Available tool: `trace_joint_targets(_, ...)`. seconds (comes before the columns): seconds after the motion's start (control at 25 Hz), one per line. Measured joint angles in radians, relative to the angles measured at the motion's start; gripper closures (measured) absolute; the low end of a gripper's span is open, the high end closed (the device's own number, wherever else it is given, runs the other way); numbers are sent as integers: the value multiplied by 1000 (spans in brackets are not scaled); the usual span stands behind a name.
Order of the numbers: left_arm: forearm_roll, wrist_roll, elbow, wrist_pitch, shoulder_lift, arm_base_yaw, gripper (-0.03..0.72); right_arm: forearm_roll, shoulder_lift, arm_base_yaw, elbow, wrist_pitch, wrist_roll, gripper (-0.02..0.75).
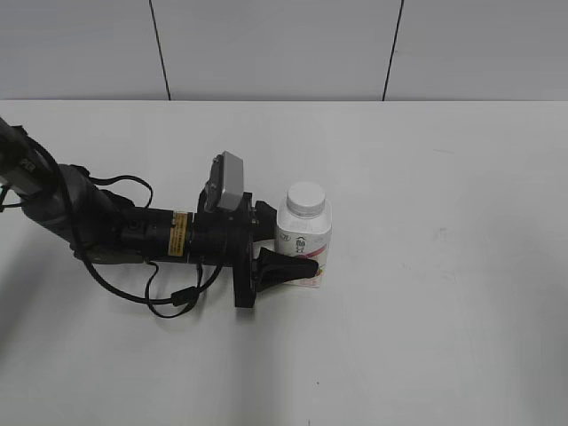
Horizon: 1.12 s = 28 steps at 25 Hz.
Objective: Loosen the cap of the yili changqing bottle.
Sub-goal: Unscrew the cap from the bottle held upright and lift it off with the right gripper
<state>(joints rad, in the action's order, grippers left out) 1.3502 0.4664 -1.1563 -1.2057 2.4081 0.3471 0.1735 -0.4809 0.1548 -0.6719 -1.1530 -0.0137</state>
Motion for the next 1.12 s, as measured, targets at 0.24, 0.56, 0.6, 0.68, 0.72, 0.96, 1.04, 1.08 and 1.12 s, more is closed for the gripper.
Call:
trace_joint_targets(0.24,0,0,0,3,0,0,267,67,-360,0,-243,-56,-12,276)
trace_joint_targets(0.56,2,0,0,32,-3,1,267,111,-672,13,-437,-58,-99,276)
trace_joint_targets(0.6,2,0,0,36,-4,3,267,110,-715,26,-460,-58,-117,276)
trace_joint_targets(0.68,1,0,0,42,-8,3,267,110,-796,72,-508,-59,-157,276)
trace_joint_targets(0.72,-1,0,0,45,-9,4,267,109,-841,97,-537,-59,-185,276)
trace_joint_targets(0.96,-9,0,0,47,-9,5,267,111,-1085,221,-704,-59,-272,276)
trace_joint_targets(1.04,-10,0,0,51,-9,5,267,111,-1157,254,-754,-59,-280,276)
trace_joint_targets(1.08,-11,0,0,52,-9,5,267,111,-1185,268,-778,-59,-286,276)
trace_joint_targets(1.12,-12,0,0,54,-9,6,267,111,-1218,279,-798,-59,-292,276)
